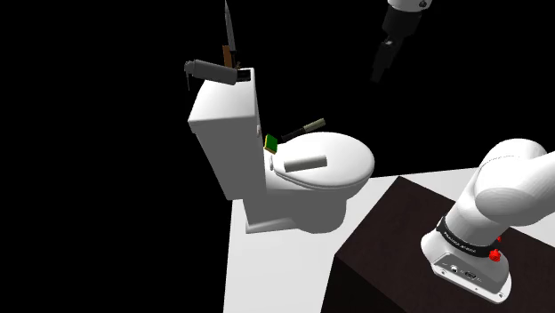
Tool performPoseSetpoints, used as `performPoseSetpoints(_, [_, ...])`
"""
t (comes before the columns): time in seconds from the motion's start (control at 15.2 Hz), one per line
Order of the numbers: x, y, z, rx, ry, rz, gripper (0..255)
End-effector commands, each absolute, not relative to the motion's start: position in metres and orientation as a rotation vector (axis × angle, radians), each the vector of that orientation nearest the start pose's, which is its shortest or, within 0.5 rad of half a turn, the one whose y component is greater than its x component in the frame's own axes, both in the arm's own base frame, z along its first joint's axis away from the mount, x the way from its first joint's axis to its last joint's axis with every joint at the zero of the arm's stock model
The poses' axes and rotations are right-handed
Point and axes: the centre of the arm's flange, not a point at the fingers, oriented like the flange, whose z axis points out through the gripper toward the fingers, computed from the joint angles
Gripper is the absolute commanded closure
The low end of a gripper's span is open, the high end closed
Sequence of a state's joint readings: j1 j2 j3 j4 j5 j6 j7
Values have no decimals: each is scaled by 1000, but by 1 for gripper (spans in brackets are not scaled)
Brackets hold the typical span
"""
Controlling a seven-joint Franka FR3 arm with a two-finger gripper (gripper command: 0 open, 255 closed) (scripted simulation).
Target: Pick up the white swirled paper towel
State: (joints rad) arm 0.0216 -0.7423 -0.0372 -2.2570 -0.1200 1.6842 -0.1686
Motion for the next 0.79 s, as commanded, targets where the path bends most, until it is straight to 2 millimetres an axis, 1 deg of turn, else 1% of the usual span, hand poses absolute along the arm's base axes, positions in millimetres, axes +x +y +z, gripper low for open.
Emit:
performPoseSetpoints(0.0, [331, -21, 635, -3229, -266, -260, 0])
performPoseSetpoints(0.73, [416, -41, 516, -3210, -497, -187, 0])
